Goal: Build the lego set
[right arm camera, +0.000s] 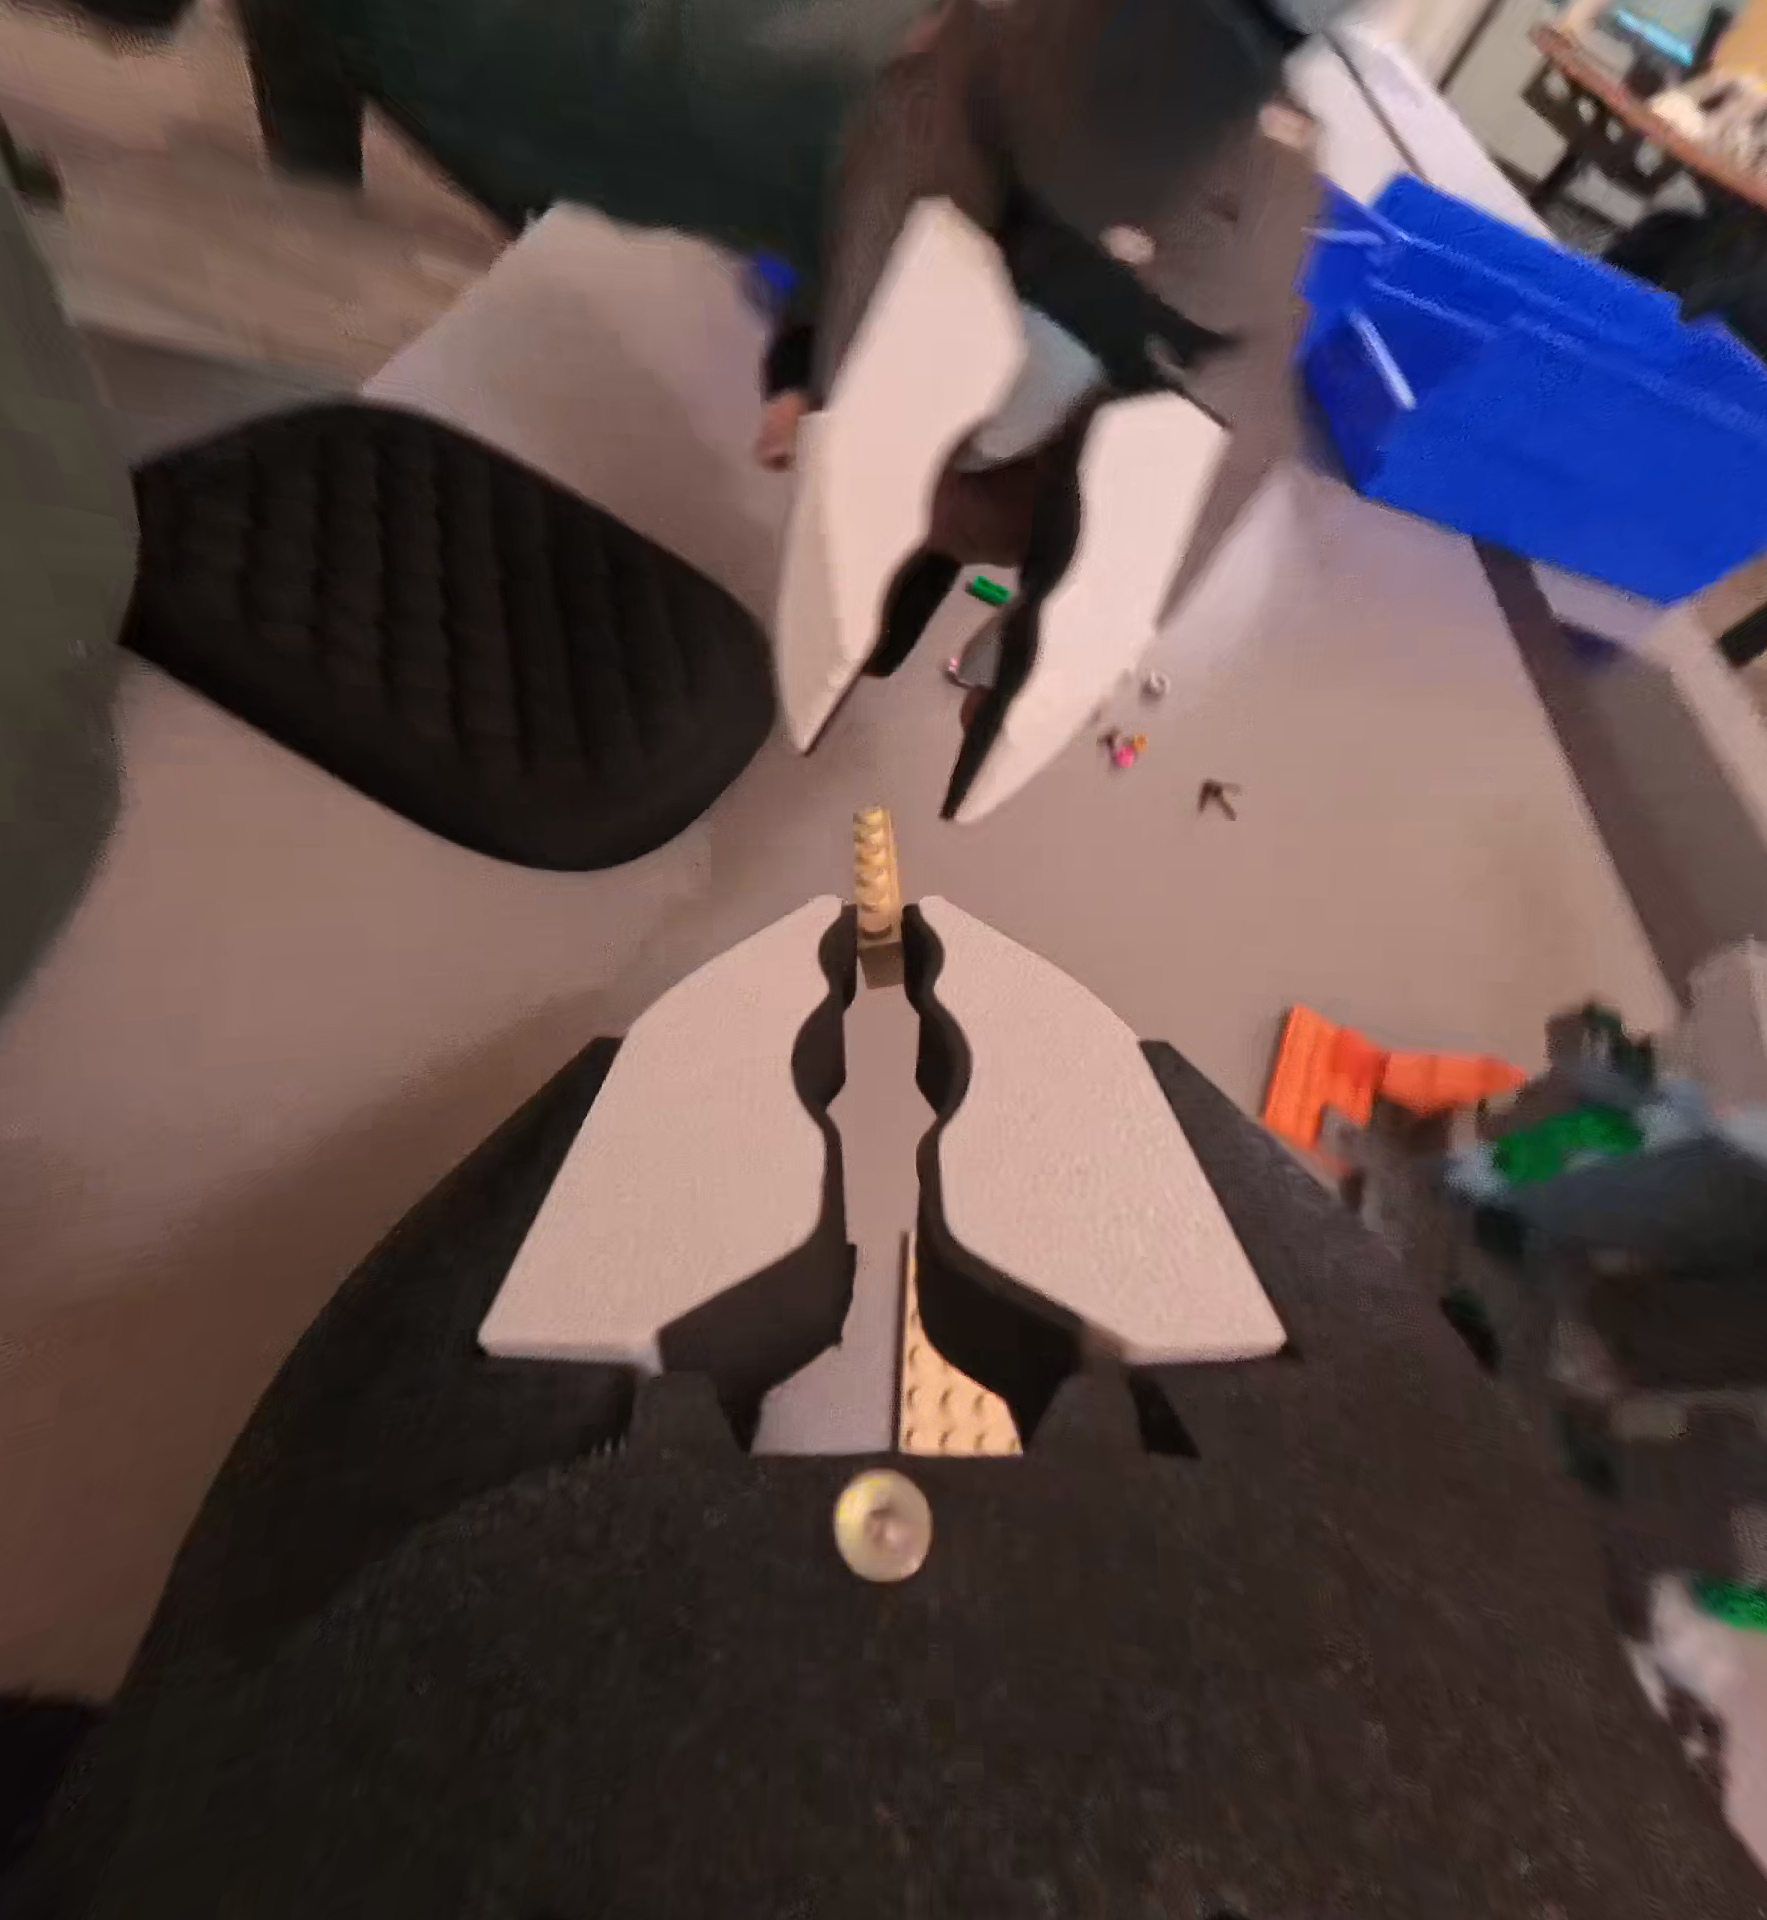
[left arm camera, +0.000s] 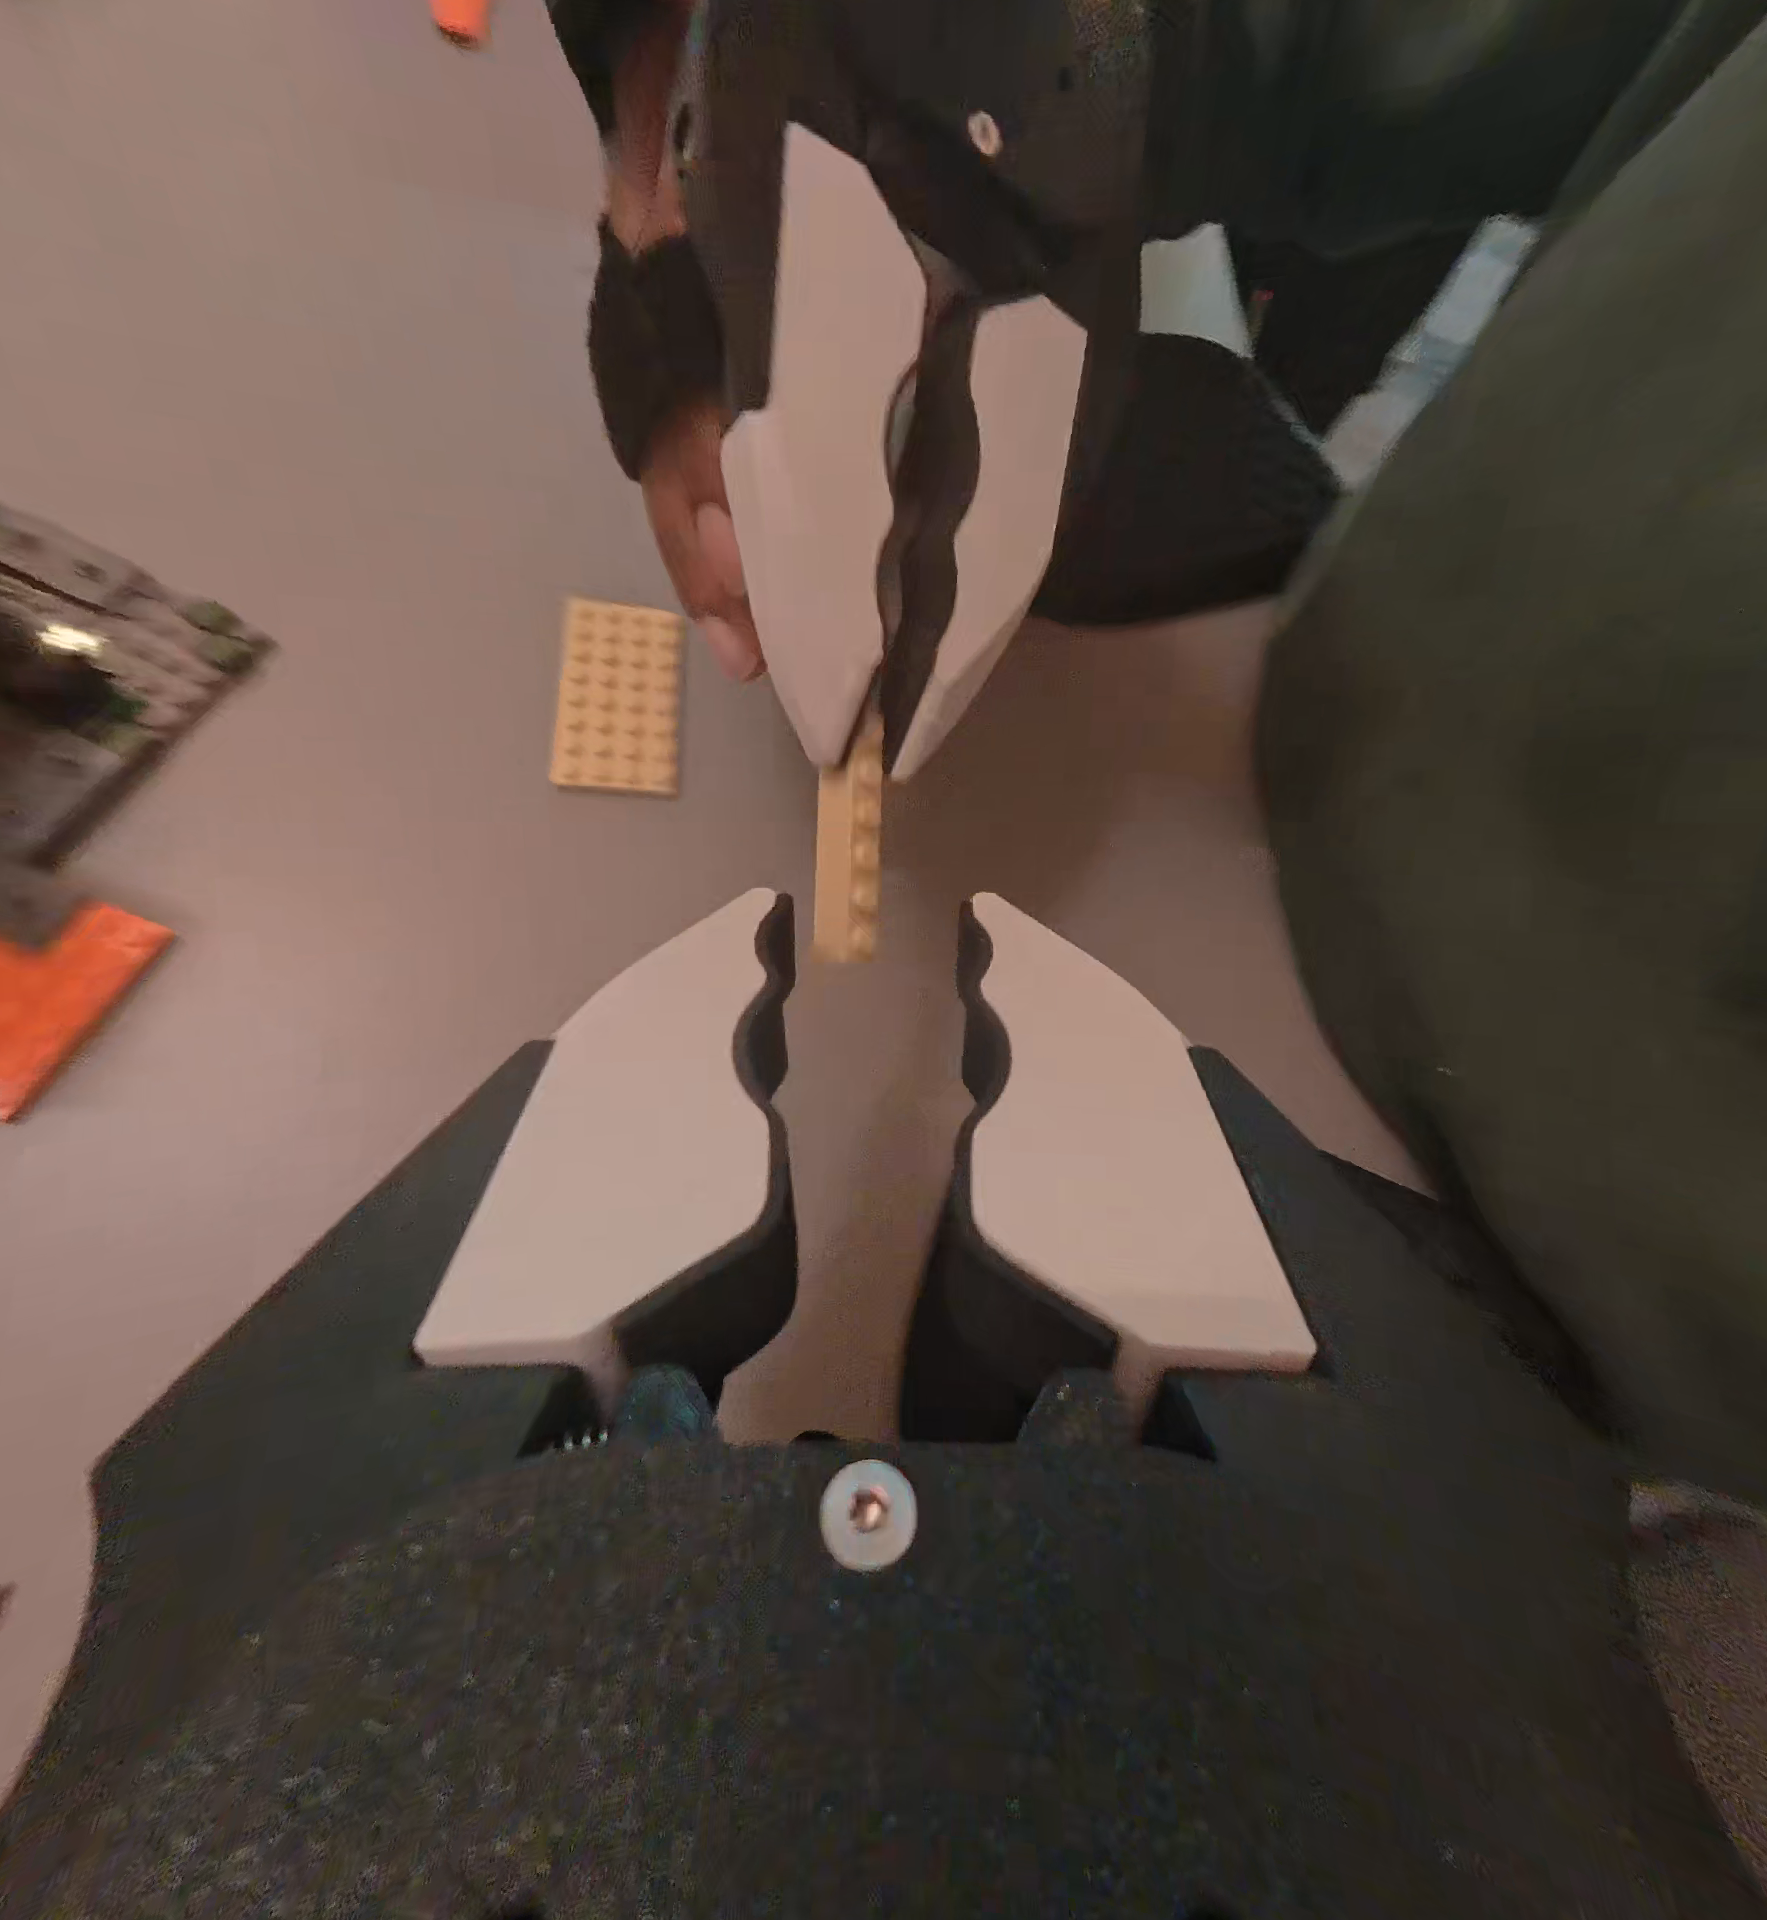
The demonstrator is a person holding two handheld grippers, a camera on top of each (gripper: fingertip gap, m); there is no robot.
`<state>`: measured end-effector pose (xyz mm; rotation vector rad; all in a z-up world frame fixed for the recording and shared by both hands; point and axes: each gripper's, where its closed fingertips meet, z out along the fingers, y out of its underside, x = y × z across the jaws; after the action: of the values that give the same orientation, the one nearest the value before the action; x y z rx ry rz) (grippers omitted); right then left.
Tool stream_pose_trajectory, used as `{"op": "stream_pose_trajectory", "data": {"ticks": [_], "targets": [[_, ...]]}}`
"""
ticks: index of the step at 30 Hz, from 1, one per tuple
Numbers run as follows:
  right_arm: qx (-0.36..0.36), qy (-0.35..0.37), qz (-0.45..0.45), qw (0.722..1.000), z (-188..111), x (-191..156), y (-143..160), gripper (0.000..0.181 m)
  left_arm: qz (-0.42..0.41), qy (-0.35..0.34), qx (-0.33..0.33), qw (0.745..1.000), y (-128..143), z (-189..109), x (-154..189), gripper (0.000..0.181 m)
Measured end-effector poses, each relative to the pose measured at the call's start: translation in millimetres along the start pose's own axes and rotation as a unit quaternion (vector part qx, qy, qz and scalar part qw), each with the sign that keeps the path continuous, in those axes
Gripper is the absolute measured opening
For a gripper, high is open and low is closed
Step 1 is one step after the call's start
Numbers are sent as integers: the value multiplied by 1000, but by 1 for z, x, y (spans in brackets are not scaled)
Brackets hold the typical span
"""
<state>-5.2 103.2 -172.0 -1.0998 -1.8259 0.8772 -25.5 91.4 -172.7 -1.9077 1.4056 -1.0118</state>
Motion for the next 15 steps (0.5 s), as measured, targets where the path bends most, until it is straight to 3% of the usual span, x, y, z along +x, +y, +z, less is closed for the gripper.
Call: {"op": "stream_pose_trajectory", "data": {"ticks": [3,7,8,15], "targets": [[42,3,114,993,-16,15,10,8,38,-77,43,995,-7,9,-16,29],[77,2,170,982,-25,22,11,8,70,-133,86,985,-20,25,-32,23],[78,4,176,981,-26,23,12,8,80,-136,90,983,-23,28,-34,14],[12,55,180,982,-37,44,50,9,89,-139,34,986,-21,51,-64,8]]}}
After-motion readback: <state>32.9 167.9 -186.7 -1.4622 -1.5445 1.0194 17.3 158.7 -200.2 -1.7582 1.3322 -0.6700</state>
